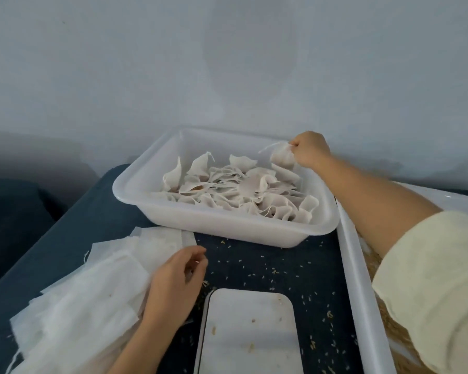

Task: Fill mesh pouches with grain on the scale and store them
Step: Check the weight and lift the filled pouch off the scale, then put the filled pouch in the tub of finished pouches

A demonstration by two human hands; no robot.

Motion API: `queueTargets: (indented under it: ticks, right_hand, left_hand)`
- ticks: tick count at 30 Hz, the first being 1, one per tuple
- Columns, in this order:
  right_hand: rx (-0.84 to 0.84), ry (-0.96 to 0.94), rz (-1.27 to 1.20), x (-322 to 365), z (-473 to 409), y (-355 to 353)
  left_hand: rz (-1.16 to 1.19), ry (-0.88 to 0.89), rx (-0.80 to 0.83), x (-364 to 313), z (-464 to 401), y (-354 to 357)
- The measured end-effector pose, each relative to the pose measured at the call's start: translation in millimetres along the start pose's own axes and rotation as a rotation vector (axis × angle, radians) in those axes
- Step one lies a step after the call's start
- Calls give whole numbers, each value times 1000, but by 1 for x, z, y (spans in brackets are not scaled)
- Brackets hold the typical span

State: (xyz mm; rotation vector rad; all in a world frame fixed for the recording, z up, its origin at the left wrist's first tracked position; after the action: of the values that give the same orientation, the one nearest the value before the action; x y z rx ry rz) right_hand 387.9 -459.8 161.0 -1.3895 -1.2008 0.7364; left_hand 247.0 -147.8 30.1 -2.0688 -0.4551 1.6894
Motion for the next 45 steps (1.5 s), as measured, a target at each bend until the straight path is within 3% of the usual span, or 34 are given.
queueTargets:
  ticks: [6,11,15,20,22,26,29,38,41,45]
  right_hand:
    - [176,-31,137,-9,16,33]
    - [98,-89,107,-12,25,14]
    - [28,-162,-20,9,53,-12]
    - [62,-349,-304,60,122,-35]
    - [113,-432,-340,79,156,-37]
    - [210,-545,-277,104,217,-35]
    - [283,-562,-282,114,254,-34]
    - [307,-473,-437,108,339,-24]
    - [257,-378,-567,100,352,-21]
    - [278,-135,-855,99,354,-12]
  left_hand:
    - [35,-6,-36,0,4,0]
    - [17,17,-37,-2,5,-1]
    - [-22,76,-15,-12,15,-4]
    - [-329,308,-103,-27,35,-31]
    - [-485,250,-150,-17,40,-52]
    - [-721,-134,-42,21,51,-85]
    - [-754,-71,-16,25,57,-89]
    - [-456,29,-48,6,59,-111]
    - [-88,55,-126,-13,69,-121]
    - [461,-1,57,-38,90,-106]
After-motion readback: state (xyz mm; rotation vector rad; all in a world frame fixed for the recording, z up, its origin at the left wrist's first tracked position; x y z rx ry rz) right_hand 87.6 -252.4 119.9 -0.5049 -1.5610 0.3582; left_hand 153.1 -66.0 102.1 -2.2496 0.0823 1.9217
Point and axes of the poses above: each hand's wrist, its own z-axis away from the middle knuckle, its own y-axis out of the palm, x = y × z, the point moved 2 cm from there along -z, towards the middle knuckle, and after that the axes turned 6 degrees about z, right-handed, at the moved point
